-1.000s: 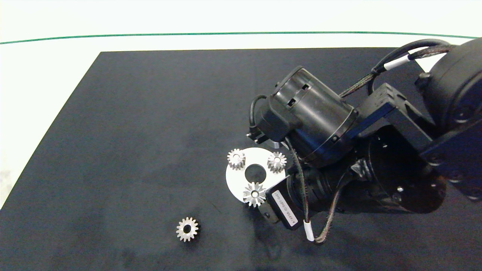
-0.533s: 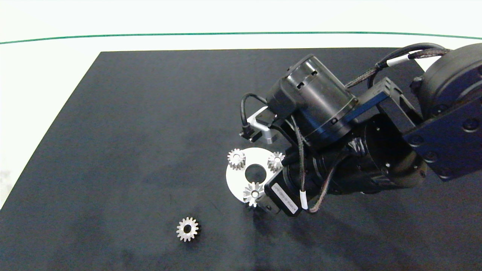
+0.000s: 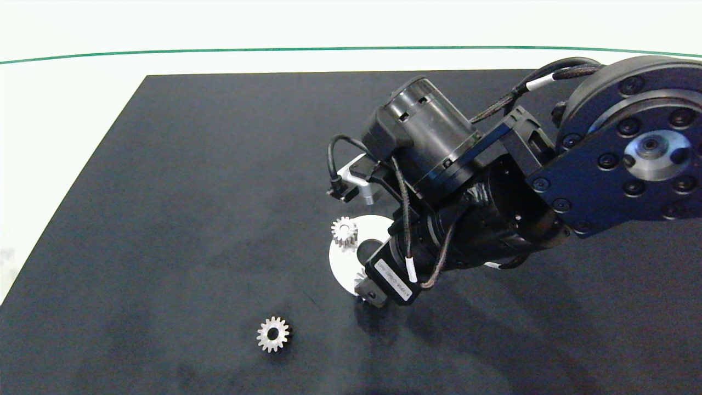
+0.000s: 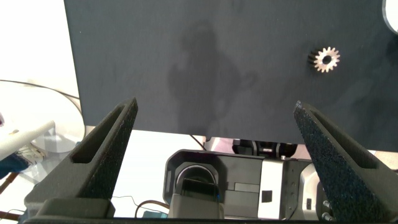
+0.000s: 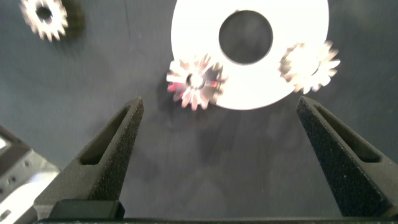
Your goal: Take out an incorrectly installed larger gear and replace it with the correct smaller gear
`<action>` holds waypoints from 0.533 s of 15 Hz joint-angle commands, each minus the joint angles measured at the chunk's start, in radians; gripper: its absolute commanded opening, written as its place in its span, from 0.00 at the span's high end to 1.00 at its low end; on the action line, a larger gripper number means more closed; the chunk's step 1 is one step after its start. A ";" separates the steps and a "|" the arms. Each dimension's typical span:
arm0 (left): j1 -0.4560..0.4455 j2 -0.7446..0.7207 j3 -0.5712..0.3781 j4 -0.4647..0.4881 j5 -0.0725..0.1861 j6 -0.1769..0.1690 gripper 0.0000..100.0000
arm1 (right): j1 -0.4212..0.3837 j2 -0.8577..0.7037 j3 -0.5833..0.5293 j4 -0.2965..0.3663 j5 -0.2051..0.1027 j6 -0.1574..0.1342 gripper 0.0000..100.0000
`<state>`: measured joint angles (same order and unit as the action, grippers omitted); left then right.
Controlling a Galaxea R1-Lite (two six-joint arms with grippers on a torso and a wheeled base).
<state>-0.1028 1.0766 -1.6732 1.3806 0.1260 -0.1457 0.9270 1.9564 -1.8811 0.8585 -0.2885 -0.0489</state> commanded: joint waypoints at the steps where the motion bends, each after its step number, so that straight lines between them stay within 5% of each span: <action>1: 0.000 -0.001 0.000 0.008 0.000 -0.002 0.00 | 0.001 0.010 -0.003 0.019 -0.001 -0.002 0.00; 8: -0.017 -0.012 0.001 0.008 -0.003 0.000 0.00 | 0.004 0.019 0.003 0.017 0.000 -0.005 0.00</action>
<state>-0.1191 1.0664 -1.6721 1.3802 0.1217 -0.1443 0.9317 1.9734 -1.8804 0.8711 -0.2862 -0.0534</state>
